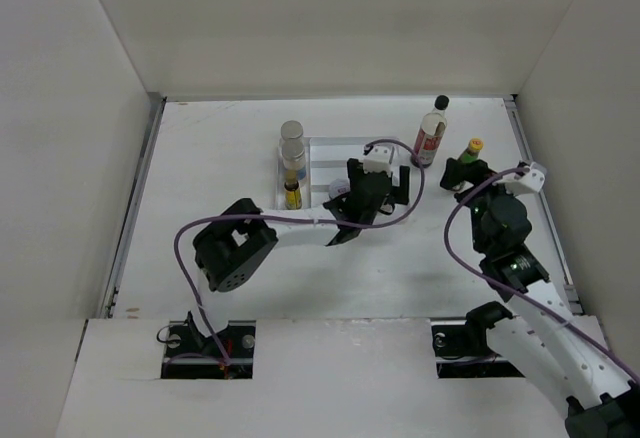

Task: Organize the condiment bottles

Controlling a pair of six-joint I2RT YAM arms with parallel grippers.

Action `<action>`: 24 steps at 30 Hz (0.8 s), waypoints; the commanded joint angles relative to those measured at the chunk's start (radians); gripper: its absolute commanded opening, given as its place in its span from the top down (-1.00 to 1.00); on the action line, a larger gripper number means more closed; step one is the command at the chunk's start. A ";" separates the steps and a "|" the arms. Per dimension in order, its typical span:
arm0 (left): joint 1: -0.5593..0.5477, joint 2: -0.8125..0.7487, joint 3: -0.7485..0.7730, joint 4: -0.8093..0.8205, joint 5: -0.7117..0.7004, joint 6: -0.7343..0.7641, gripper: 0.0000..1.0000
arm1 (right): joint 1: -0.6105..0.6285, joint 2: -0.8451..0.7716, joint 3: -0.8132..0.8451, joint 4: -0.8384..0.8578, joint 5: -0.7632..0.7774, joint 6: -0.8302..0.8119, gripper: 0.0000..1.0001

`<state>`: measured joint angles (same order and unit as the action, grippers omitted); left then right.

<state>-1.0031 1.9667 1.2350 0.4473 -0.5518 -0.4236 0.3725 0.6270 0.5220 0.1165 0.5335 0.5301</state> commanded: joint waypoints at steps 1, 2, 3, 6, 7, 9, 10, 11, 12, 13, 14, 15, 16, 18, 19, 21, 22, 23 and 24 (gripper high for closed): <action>-0.024 -0.176 -0.041 0.129 -0.011 0.038 -0.91 | 0.001 0.029 0.097 0.000 -0.061 -0.027 -0.84; -0.031 -0.221 -0.055 0.149 -0.010 0.055 -0.93 | 0.001 0.048 0.123 -0.008 -0.075 -0.028 -0.64; -0.039 -0.268 -0.069 0.166 -0.010 0.075 -0.93 | -0.002 0.072 0.154 -0.018 -0.090 -0.031 -0.38; -0.058 -0.415 -0.138 0.221 -0.011 0.109 -0.94 | -0.022 0.181 0.269 -0.064 -0.135 -0.056 -0.20; -0.061 -0.463 -0.172 0.237 -0.011 0.112 -0.94 | -0.030 0.218 0.307 -0.077 -0.142 -0.065 -0.25; -0.058 -0.558 -0.247 0.249 -0.016 0.112 -0.94 | -0.050 0.287 0.377 -0.103 -0.142 -0.077 -0.59; -0.055 -0.604 -0.293 0.252 -0.019 0.109 -0.94 | -0.065 0.321 0.407 -0.110 -0.142 -0.082 -0.79; -0.047 -0.650 -0.340 0.254 -0.023 0.103 -0.94 | -0.083 0.357 0.438 -0.120 -0.145 -0.087 -0.92; -0.036 -0.695 -0.389 0.255 -0.030 0.098 -0.94 | -0.102 0.391 0.469 -0.133 -0.145 -0.093 -0.99; -0.030 -0.742 -0.443 0.255 -0.039 0.095 -0.94 | -0.117 0.423 0.495 -0.138 -0.145 -0.097 -1.00; -0.022 -0.793 -0.497 0.257 -0.046 0.091 -0.94 | -0.131 0.459 0.524 -0.144 -0.148 -0.101 -1.00; -0.013 -0.849 -0.555 0.258 -0.059 0.086 -0.94 | -0.145 0.493 0.554 -0.152 -0.158 -0.113 -1.00; -0.006 -0.909 -0.615 0.260 -0.071 0.082 -0.95 | -0.152 0.526 0.588 -0.164 -0.168 -0.122 -1.00; 0.017 -1.040 -0.737 0.264 -0.089 0.072 -0.96 | -0.162 0.597 0.653 -0.182 -0.190 -0.143 -1.00; 0.031 -1.107 -0.794 0.260 -0.102 0.069 -0.97 | -0.162 0.632 0.683 -0.195 -0.193 -0.157 -1.00; 0.053 -1.237 -0.902 0.243 -0.134 0.066 -0.99 | -0.168 0.700 0.731 -0.212 -0.191 -0.173 -1.00; 0.066 -1.296 -0.948 0.225 -0.158 0.066 -1.00 | -0.171 0.724 0.745 -0.218 -0.196 -0.176 -1.00; 0.073 -1.353 -0.989 0.199 -0.189 0.066 -1.00 | -0.174 0.756 0.760 -0.222 -0.196 -0.176 -1.00; 0.080 -1.402 -1.025 0.170 -0.221 0.066 -1.00 | -0.175 0.784 0.769 -0.219 -0.198 -0.176 -1.00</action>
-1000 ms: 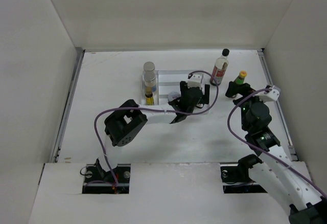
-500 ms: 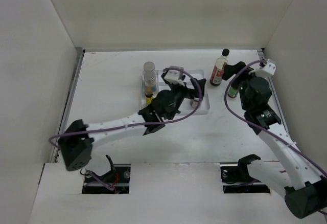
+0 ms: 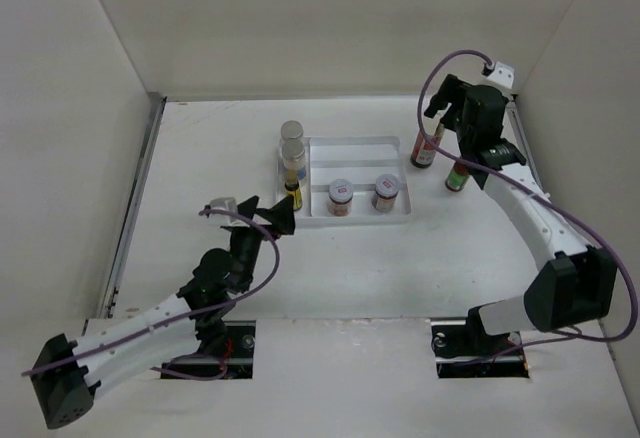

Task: Organize the condiment bottles

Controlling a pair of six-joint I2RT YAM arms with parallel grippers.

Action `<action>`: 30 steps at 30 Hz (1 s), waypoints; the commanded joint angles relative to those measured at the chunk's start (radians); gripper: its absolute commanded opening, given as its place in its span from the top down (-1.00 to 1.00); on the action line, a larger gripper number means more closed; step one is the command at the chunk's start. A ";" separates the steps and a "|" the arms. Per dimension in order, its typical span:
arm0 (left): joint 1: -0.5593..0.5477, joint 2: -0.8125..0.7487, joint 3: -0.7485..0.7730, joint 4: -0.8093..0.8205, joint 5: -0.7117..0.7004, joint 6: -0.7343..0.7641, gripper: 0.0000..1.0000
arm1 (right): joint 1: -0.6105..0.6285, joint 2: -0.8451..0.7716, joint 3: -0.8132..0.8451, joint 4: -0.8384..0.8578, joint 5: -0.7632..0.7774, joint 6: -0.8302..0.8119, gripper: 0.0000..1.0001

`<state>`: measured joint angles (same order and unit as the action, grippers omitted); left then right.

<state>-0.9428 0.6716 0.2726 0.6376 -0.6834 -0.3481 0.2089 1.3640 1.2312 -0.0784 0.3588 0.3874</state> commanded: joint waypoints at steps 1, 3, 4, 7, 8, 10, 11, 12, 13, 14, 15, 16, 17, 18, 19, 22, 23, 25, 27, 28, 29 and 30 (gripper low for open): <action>0.032 -0.151 -0.093 -0.054 -0.120 -0.009 -1.00 | -0.012 0.073 0.070 -0.021 -0.026 -0.035 -1.00; 0.051 -0.213 -0.133 -0.110 -0.163 -0.011 -1.00 | -0.012 0.118 0.089 -0.017 -0.021 -0.038 -1.00; 0.060 -0.230 -0.142 -0.119 -0.171 -0.011 -1.00 | -0.012 0.138 0.099 -0.015 -0.017 -0.038 -1.00; 0.083 -0.224 -0.142 -0.116 -0.156 -0.020 -1.00 | -0.013 0.190 0.125 0.003 0.011 -0.036 -0.96; 0.083 -0.205 -0.139 -0.107 -0.145 -0.023 -1.00 | -0.013 0.211 0.135 0.017 0.015 -0.041 -0.93; 0.083 -0.164 -0.138 -0.084 -0.136 -0.028 -1.00 | -0.010 0.256 0.166 0.041 0.017 -0.057 -0.85; 0.083 -0.141 -0.139 -0.070 -0.134 -0.029 -1.00 | -0.010 0.273 0.177 0.054 0.017 -0.065 -0.83; 0.080 -0.123 -0.139 -0.061 -0.134 -0.031 -1.00 | -0.010 0.294 0.189 0.074 0.023 -0.080 -0.80; 0.080 -0.107 -0.141 -0.053 -0.134 -0.032 -1.00 | -0.010 0.317 0.200 0.084 0.037 -0.096 -0.76; 0.078 -0.098 -0.141 -0.050 -0.134 -0.035 -1.00 | -0.010 0.335 0.214 0.085 0.054 -0.108 -0.70; 0.078 -0.093 -0.142 -0.047 -0.134 -0.038 -1.00 | -0.010 0.349 0.218 0.088 0.072 -0.119 -0.63; 0.078 -0.090 -0.144 -0.042 -0.136 -0.038 -1.00 | -0.009 0.357 0.217 0.097 0.083 -0.130 -0.53; 0.081 -0.087 -0.147 -0.038 -0.136 -0.040 -1.00 | -0.004 0.363 0.214 0.101 0.094 -0.142 -0.39; 0.088 -0.086 -0.150 -0.032 -0.134 -0.042 -1.00 | -0.001 0.363 0.206 0.112 0.109 -0.147 -0.26; 0.089 -0.083 -0.151 -0.029 -0.134 -0.045 -1.00 | 0.005 0.360 0.195 0.130 0.123 -0.151 -0.11; 0.089 -0.070 -0.153 -0.024 -0.134 -0.048 -1.00 | 0.019 0.325 0.159 0.186 0.150 -0.166 0.23; 0.089 -0.066 -0.151 -0.024 -0.134 -0.049 -1.00 | 0.023 0.310 0.153 0.199 0.167 -0.173 0.29; 0.089 -0.063 -0.151 -0.024 -0.133 -0.049 -1.00 | 0.033 0.271 0.152 0.216 0.198 -0.189 0.35; 0.092 -0.063 -0.151 -0.024 -0.133 -0.051 -1.00 | 0.042 0.235 0.174 0.218 0.207 -0.212 0.38; 0.092 -0.063 -0.151 -0.024 -0.133 -0.051 -1.00 | 0.046 0.221 0.188 0.215 0.207 -0.222 0.38; 0.095 -0.063 -0.151 -0.024 -0.133 -0.051 -1.00 | 0.053 0.202 0.201 0.209 0.207 -0.229 0.39; 0.097 -0.063 -0.151 -0.024 -0.133 -0.051 -1.00 | 0.063 0.184 0.214 0.203 0.207 -0.234 0.39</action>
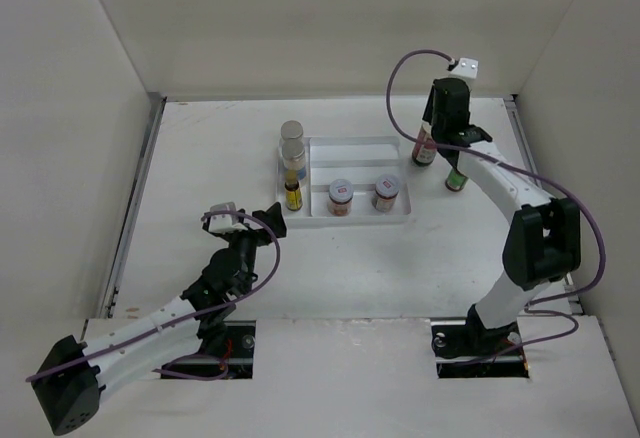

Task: Organize the condiment bottles

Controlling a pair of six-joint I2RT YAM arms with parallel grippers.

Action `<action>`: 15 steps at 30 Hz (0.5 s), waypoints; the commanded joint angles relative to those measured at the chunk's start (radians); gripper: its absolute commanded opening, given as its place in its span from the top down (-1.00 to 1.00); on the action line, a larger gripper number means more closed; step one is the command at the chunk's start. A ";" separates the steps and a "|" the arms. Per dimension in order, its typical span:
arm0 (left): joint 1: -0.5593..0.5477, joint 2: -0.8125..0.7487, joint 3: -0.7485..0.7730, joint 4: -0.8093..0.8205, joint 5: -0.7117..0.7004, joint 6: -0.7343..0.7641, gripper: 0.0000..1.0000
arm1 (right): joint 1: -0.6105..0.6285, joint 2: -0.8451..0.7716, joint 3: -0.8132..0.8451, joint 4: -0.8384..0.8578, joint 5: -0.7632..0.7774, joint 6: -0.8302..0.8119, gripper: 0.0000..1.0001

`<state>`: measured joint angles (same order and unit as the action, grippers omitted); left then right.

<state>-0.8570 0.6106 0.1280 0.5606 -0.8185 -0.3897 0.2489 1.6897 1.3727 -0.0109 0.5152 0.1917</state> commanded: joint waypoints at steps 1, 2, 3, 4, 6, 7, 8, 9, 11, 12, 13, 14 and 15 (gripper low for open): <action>0.013 -0.003 -0.007 0.053 0.002 -0.009 -1.00 | 0.035 -0.160 0.084 0.124 0.048 -0.038 0.40; 0.014 -0.005 -0.007 0.053 0.002 -0.009 -1.00 | 0.049 -0.173 0.095 0.114 0.043 -0.040 0.41; 0.016 -0.006 -0.008 0.053 0.002 -0.011 -1.00 | 0.068 -0.182 0.104 0.105 0.040 -0.043 0.42; 0.017 -0.008 -0.008 0.053 0.002 -0.011 -1.00 | 0.085 -0.188 0.114 0.095 0.037 -0.047 0.43; 0.019 -0.009 -0.010 0.053 0.002 -0.011 -1.00 | 0.124 -0.200 0.126 0.088 0.037 -0.049 0.43; 0.019 -0.011 -0.010 0.053 0.001 -0.011 -1.00 | 0.146 -0.205 0.127 0.086 0.037 -0.044 0.43; 0.019 -0.012 -0.011 0.053 -0.001 -0.011 -1.00 | 0.169 -0.206 0.131 0.086 0.037 -0.040 0.43; 0.020 -0.014 -0.011 0.053 -0.005 -0.011 -1.00 | 0.198 -0.206 0.137 0.088 0.037 -0.038 0.43; 0.023 -0.015 -0.011 0.053 -0.007 -0.012 -1.00 | 0.255 -0.193 0.153 0.092 0.040 -0.038 0.42; 0.025 -0.015 -0.013 0.053 -0.008 -0.012 -1.00 | 0.282 -0.183 0.163 0.097 0.042 -0.038 0.42; 0.026 -0.017 -0.014 0.053 -0.010 -0.014 -1.00 | 0.311 -0.173 0.172 0.100 0.043 -0.035 0.42; 0.029 -0.018 -0.016 0.053 -0.010 -0.014 -1.00 | 0.339 -0.160 0.181 0.103 0.046 -0.034 0.42; 0.029 -0.021 -0.018 0.053 -0.014 -0.014 -1.00 | 0.365 -0.145 0.192 0.107 0.052 -0.034 0.41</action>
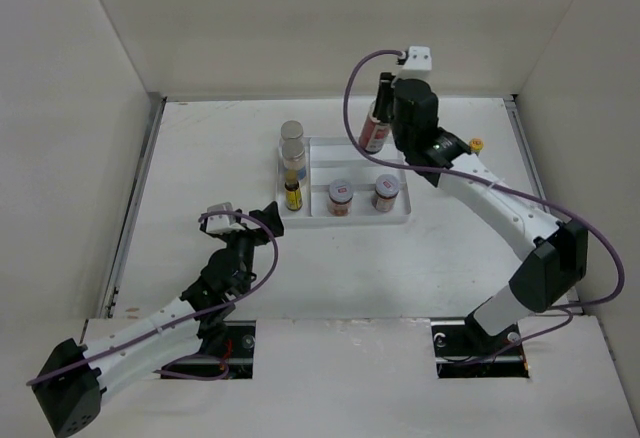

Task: Organize the condiment bottles

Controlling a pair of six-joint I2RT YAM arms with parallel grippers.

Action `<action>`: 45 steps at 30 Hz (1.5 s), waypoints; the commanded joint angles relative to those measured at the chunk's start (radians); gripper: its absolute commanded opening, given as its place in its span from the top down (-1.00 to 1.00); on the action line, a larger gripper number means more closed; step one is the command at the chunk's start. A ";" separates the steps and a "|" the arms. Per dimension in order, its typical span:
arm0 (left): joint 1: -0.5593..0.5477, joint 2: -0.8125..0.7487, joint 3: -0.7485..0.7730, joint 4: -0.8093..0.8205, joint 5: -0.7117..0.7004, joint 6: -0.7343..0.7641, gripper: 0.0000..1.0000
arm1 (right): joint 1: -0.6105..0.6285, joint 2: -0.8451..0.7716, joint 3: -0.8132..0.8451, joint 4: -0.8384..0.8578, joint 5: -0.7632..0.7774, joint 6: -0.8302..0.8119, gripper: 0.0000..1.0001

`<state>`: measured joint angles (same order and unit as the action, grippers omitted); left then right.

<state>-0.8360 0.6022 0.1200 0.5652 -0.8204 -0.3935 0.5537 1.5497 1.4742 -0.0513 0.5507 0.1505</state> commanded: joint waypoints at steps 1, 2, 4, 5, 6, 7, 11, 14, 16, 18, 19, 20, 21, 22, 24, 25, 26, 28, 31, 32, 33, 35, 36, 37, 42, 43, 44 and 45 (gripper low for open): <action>0.010 -0.018 -0.013 0.047 -0.020 -0.010 -1.00 | 0.083 0.012 0.100 0.157 0.025 0.008 0.41; 0.010 -0.021 -0.016 0.048 -0.028 -0.010 -1.00 | 0.105 0.033 0.110 0.168 0.032 0.004 0.41; 0.010 -0.024 -0.020 0.048 -0.045 -0.011 -1.00 | 0.131 0.068 0.129 0.180 0.041 0.006 0.41; 0.012 -0.024 -0.022 0.048 -0.049 -0.011 -1.00 | 0.142 0.087 0.136 0.185 0.046 0.009 0.40; 0.012 -0.025 -0.023 0.047 -0.054 -0.011 -1.00 | 0.154 0.105 0.144 0.191 0.049 0.012 0.40; 0.012 -0.028 -0.025 0.047 -0.057 -0.011 -1.00 | 0.163 0.122 0.150 0.200 0.051 0.014 0.40; 0.004 -0.028 -0.025 0.048 -0.057 -0.015 -1.00 | 0.192 0.184 0.185 0.220 0.055 0.018 0.40; 0.002 -0.016 -0.025 0.048 -0.057 -0.019 -1.00 | 0.205 0.217 0.209 0.220 0.067 0.018 0.39; 0.002 -0.013 -0.023 0.048 -0.056 -0.024 -1.00 | 0.206 0.228 0.210 0.229 0.069 0.018 0.39; 0.001 -0.016 -0.023 0.048 -0.054 -0.027 -1.00 | 0.206 0.237 0.206 0.237 0.072 0.018 0.39; 0.001 -0.018 -0.025 0.048 -0.052 -0.028 -1.00 | 0.206 0.243 0.201 0.241 0.077 0.018 0.39; 0.001 -0.018 -0.025 0.048 -0.052 -0.028 -1.00 | 0.206 0.250 0.198 0.245 0.080 0.018 0.39; 0.001 -0.019 -0.025 0.048 -0.051 -0.028 -1.00 | 0.208 0.256 0.192 0.248 0.083 0.021 0.39; 0.001 -0.019 -0.025 0.048 -0.051 -0.028 -1.00 | 0.209 0.260 0.184 0.251 0.083 0.024 0.38; 0.001 -0.018 -0.025 0.048 -0.049 -0.028 -1.00 | 0.212 0.268 0.164 0.261 0.086 0.030 0.38; 0.001 -0.016 -0.025 0.048 -0.049 -0.028 -1.00 | 0.214 0.271 0.150 0.272 0.090 0.037 0.38; 0.001 -0.015 -0.025 0.048 -0.049 -0.028 -1.00 | 0.214 0.273 0.137 0.284 0.094 0.046 0.38; 0.001 -0.012 -0.023 0.048 -0.049 -0.030 -1.00 | 0.214 0.282 0.118 0.306 0.094 0.061 0.37; 0.002 -0.009 -0.023 0.048 -0.049 -0.030 -1.00 | 0.217 0.299 0.112 0.314 0.095 0.070 0.35; 0.002 -0.009 -0.023 0.048 -0.049 -0.030 -1.00 | 0.219 0.303 0.107 0.315 0.095 0.075 0.34; 0.002 -0.010 -0.023 0.048 -0.049 -0.030 -1.00 | 0.219 0.306 0.098 0.320 0.095 0.080 0.32; 0.004 -0.012 -0.023 0.048 -0.049 -0.030 -1.00 | 0.220 0.309 0.080 0.330 0.095 0.087 0.31; 0.004 -0.012 -0.023 0.048 -0.048 -0.030 -1.00 | 0.220 0.309 0.068 0.338 0.095 0.092 0.28; 0.004 -0.012 -0.023 0.048 -0.048 -0.030 -1.00 | 0.222 0.306 0.055 0.344 0.095 0.095 0.23; 0.004 -0.007 -0.023 0.048 -0.048 -0.033 -1.00 | 0.226 0.279 0.018 0.354 0.088 0.101 -0.35; 0.004 -0.007 -0.023 0.048 -0.051 -0.033 -1.00 | 0.228 0.262 0.012 0.352 0.087 0.100 -0.51; 0.005 -0.007 -0.023 0.048 -0.052 -0.033 -1.00 | 0.229 0.241 0.003 0.352 0.084 0.100 -0.65; 0.007 -0.007 -0.023 0.048 -0.054 -0.033 -1.00 | 0.232 0.212 -0.008 0.350 0.081 0.095 -0.76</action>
<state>-0.8314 0.5919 0.0978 0.5655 -0.8646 -0.4164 0.7704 1.8702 1.4780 0.2085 0.6254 0.2405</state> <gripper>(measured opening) 0.997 0.848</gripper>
